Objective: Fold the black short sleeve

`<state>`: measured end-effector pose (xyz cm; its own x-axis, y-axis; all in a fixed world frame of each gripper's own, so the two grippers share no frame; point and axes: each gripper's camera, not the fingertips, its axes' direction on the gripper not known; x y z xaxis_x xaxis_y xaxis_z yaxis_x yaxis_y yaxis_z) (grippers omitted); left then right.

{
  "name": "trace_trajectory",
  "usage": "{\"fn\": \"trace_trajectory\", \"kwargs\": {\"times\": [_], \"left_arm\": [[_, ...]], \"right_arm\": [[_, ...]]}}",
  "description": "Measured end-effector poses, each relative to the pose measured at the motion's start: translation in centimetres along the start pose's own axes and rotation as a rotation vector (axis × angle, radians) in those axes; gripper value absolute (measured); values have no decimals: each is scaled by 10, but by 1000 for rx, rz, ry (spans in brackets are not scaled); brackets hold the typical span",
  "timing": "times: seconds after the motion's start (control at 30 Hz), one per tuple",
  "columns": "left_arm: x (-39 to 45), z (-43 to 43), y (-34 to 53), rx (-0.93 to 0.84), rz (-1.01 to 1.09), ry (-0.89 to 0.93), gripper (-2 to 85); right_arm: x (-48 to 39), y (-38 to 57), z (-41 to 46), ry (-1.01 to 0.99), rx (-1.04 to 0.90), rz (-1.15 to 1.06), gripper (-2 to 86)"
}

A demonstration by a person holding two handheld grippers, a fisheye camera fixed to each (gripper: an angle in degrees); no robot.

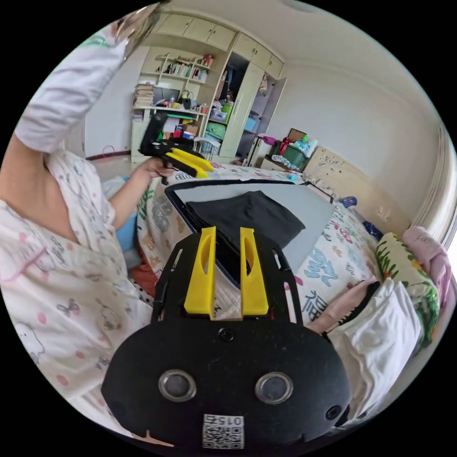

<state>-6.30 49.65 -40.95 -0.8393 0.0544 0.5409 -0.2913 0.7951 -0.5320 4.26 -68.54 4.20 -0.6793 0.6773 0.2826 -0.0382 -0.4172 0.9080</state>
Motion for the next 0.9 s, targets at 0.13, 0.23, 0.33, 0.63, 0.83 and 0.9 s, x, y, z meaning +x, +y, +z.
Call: {"fn": "trace_trajectory", "kwargs": {"times": [0.13, 0.23, 0.33, 0.63, 0.83, 0.9], "left_arm": [[70, -4, 47, 1, -25, -11, 89], [75, 22, 63, -118, -59, -2, 89], [75, 50, 66, -222, -52, -65, 70], [75, 58, 71, -234, 41, -65, 5], [42, 76, 90, -256, 4, -26, 30], [20, 58, 91, -171, -11, -9, 49]], "right_arm": [[16, -15, 59, -16, -121, -63, 95], [36, -25, 93, -93, -177, -34, 82], [46, -39, 103, -52, -188, -8, 11], [63, -91, 75, -61, -204, -53, -8], [102, -145, 58, -193, -198, -55, 67], [142, -165, 28, -389, -102, 1, 86]]}}
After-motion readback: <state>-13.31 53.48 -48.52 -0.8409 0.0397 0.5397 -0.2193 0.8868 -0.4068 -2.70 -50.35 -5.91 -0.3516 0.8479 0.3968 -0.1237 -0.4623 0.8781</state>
